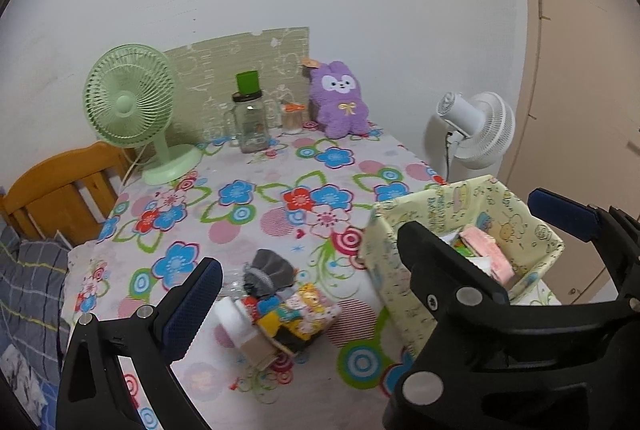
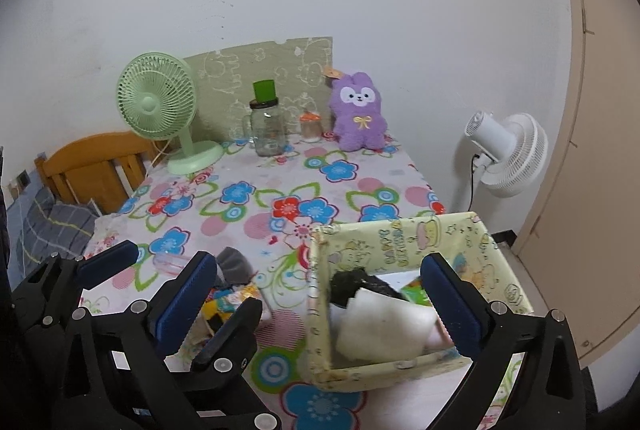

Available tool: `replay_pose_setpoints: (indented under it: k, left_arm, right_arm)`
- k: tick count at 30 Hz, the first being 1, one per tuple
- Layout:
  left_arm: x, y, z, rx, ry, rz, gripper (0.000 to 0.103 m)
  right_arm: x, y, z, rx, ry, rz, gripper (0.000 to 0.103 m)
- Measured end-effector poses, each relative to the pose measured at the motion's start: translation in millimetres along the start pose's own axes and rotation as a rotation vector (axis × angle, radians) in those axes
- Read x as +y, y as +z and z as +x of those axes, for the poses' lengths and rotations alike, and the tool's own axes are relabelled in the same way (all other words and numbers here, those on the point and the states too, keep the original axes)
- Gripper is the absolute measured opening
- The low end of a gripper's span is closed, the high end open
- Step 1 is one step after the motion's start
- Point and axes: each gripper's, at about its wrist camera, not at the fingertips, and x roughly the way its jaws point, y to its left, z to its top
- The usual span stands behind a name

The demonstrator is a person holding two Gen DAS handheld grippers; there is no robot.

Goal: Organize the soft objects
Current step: 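Withdraw both tools from the gift box back over the table items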

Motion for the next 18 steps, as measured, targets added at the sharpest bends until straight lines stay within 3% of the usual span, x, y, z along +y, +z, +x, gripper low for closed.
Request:
replay_pose_setpoints:
  k: [18]
  left_arm:
    - [45.4, -19.4, 9.2, 0.027, 0.053, -0.033, 0.103]
  right_arm:
    - [40.6, -10.1, 26.8, 0.053, 0.084, 0.008, 0.103]
